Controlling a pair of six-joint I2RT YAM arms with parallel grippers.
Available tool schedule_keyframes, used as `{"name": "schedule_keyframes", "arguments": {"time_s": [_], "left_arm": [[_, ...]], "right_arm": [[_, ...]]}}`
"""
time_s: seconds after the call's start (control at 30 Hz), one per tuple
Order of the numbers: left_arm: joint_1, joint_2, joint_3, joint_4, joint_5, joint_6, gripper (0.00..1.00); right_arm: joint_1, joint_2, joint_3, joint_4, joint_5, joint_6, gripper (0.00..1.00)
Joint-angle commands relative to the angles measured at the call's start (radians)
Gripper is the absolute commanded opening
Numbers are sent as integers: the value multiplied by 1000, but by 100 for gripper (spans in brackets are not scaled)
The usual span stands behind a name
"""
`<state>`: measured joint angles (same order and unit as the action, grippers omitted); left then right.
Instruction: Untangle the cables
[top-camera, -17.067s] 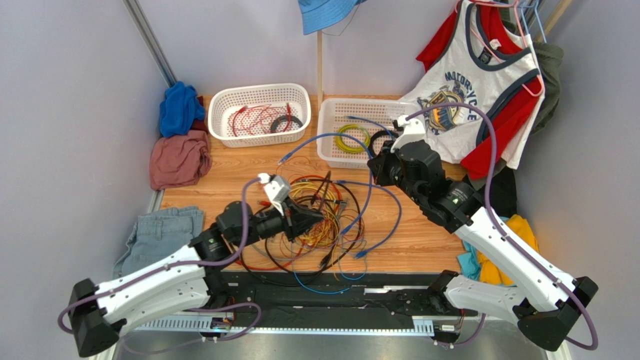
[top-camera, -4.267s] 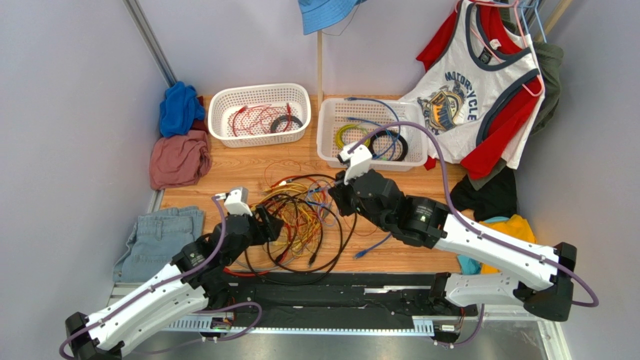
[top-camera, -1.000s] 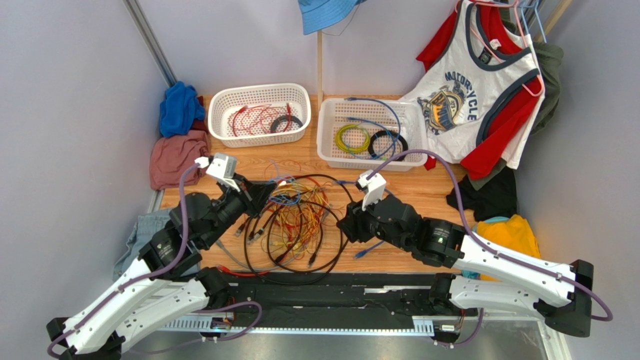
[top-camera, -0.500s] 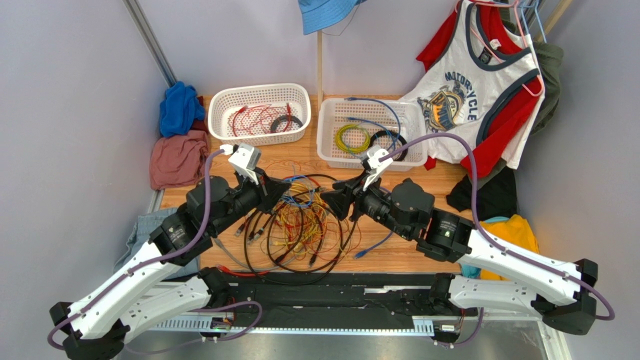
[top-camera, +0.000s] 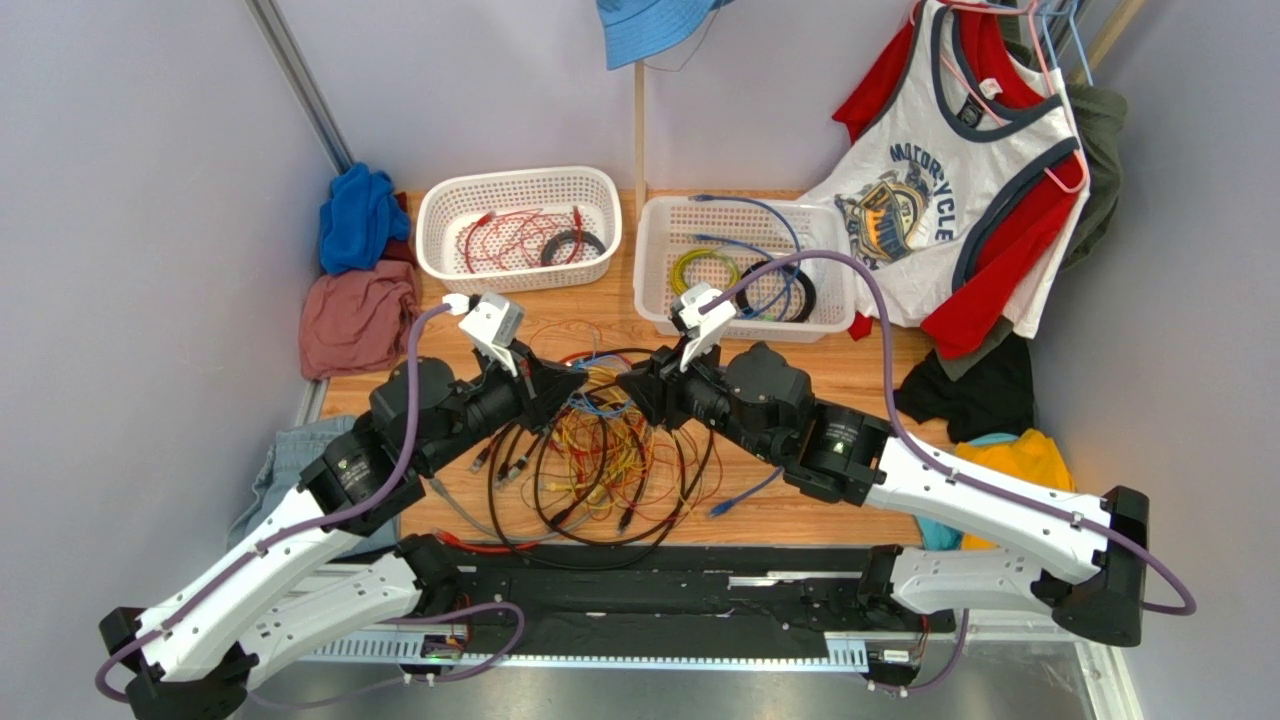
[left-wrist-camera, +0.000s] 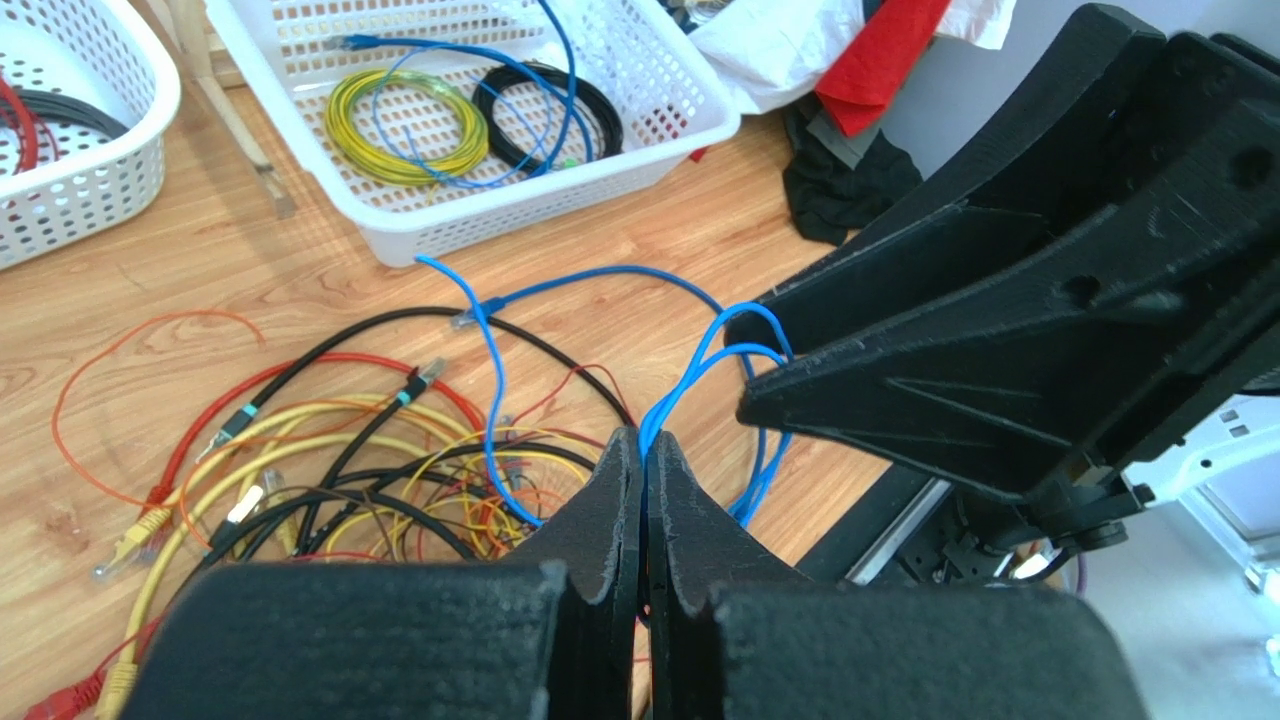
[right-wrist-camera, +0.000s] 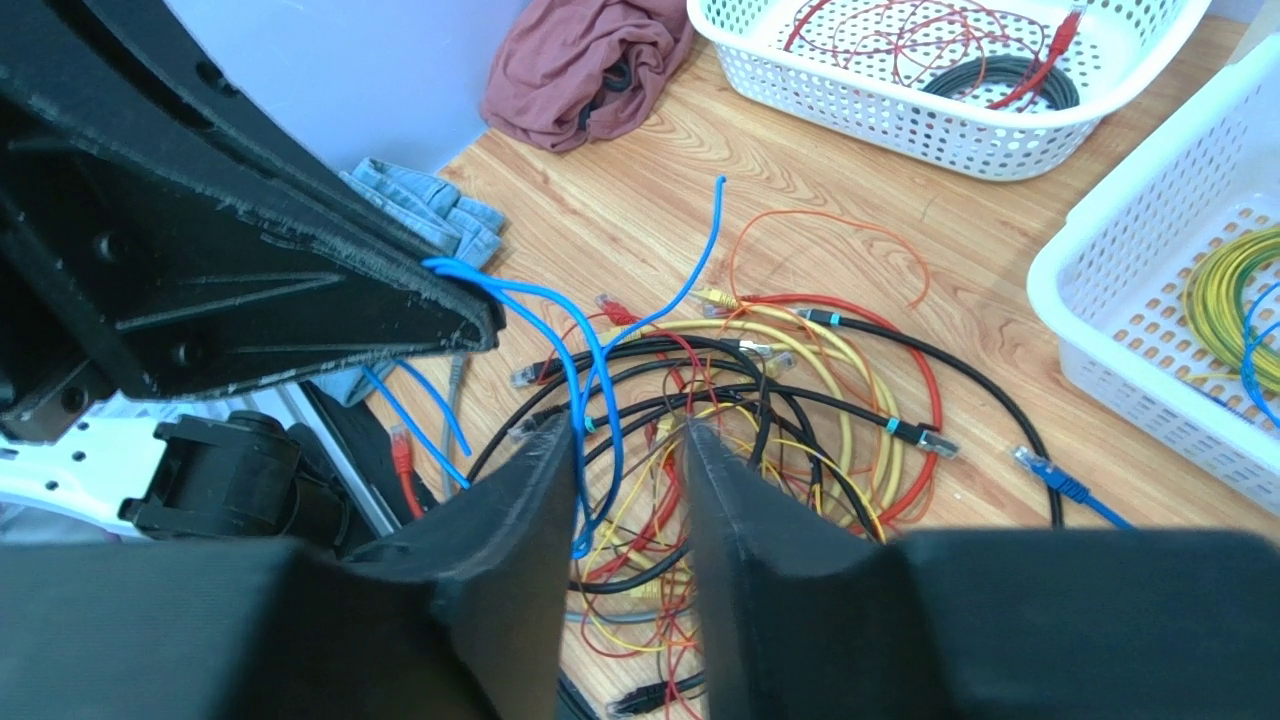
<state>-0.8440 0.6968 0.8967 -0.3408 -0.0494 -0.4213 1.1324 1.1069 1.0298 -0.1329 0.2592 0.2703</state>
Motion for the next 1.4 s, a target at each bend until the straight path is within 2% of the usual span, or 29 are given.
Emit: {"name": "schedule_keyframes", "arguments": {"time_s": [0.0,0.03,0.13,0.23,0.27,0.3,0.37,0.53,0.63,0.8,0.97,1.17,1.2,1.27,1.3,1.37], "left_arm": [[2,-19,-12,52,34,-8,0],[2,-20,-12,51,37,-10,0],[2,-36,-15,36,14,-8,0],[2,-52,-18,-13,-70,-20,2],[2,-56,-19,-45,-98,-28,24],[2,-59,-25,-59,-142,-31,33],[2,-65,-39,-81,-168,-43,42],[2,-108,-123,-96,-236,-79,42],[2,-141,-183,-99,-241,-120,41],[2,-190,-298,-58,-193,-211,41],[2,-246,-363,-66,-167,-263,40],[2,-302,-404,-99,-185,-281,40],[2,-304,-406,-105,-194,-280,40],[2,-310,-403,-130,-205,-275,42],[2,-313,-401,-138,-216,-274,43],[2,-324,-394,-165,-230,-272,50]], "right_arm": [[-14,24,50,67,18,-5,25],[-19,27,50,67,25,-2,15],[-31,19,38,53,66,3,0],[-60,-19,30,21,116,1,0],[-87,-33,29,15,123,0,0],[-104,-59,29,9,127,1,0],[-163,-81,45,-20,129,-2,0],[-301,-88,116,-114,118,15,0],[-374,-59,130,-100,123,27,0],[-517,112,223,-71,140,40,0],[-667,331,334,-54,74,131,0],[-732,598,538,-74,64,100,0],[-737,632,570,-118,57,96,1],[-743,732,705,-210,49,112,17],[-741,754,745,-285,45,128,33],[-741,746,742,-306,32,176,43]]}}
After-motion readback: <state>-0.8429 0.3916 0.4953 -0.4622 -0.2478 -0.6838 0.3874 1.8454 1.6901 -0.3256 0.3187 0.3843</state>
